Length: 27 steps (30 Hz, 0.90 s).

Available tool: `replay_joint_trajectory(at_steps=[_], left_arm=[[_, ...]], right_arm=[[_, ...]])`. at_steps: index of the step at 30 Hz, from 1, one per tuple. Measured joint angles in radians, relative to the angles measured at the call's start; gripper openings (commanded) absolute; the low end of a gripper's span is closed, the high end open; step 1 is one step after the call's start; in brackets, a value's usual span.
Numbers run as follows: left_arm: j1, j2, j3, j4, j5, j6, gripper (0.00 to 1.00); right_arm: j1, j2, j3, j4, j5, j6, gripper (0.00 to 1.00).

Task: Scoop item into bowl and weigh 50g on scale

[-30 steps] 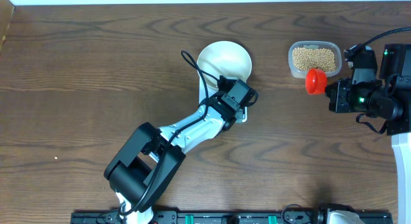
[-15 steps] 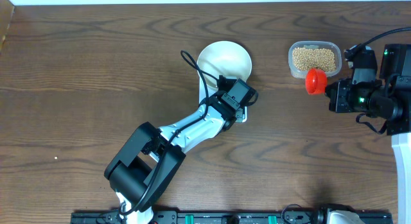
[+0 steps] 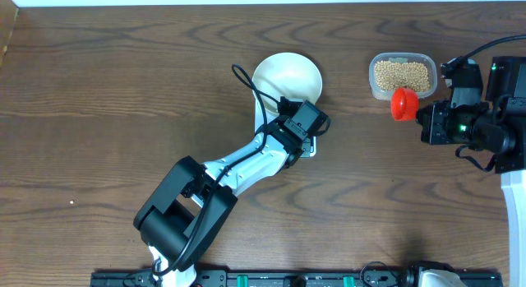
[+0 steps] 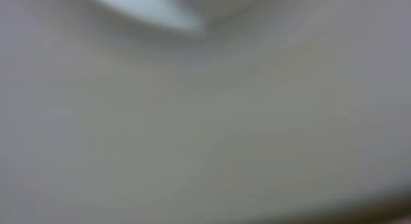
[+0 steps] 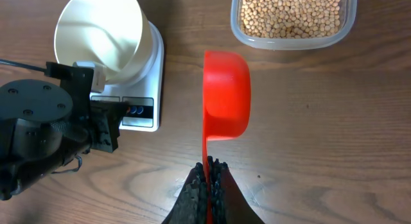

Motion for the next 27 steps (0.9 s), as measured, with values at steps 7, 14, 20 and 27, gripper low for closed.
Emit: replay_joint_trajectory(at_steps=[7,14,20,27], left_arm=[[0.0,-0.002,0.0,-0.011,0.012,0.0,0.07],[0.0,-0.004,0.002,-0.026,0.019,0.0,0.08],[0.0,-0.004,0.009,-0.037,0.021,0.001,0.07],[0.007,-0.044,0.03,-0.164,0.042,0.025,0.07]], right_arm=[[0.0,0.0,0.0,0.0,0.0,0.0,0.01],[0.0,0.0,0.0,0.0,0.0,0.0,0.01],[0.0,0.0,0.0,-0.002,0.0,0.0,0.01],[0.0,0.0,0.0,-0.002,0.0,0.0,0.01]])
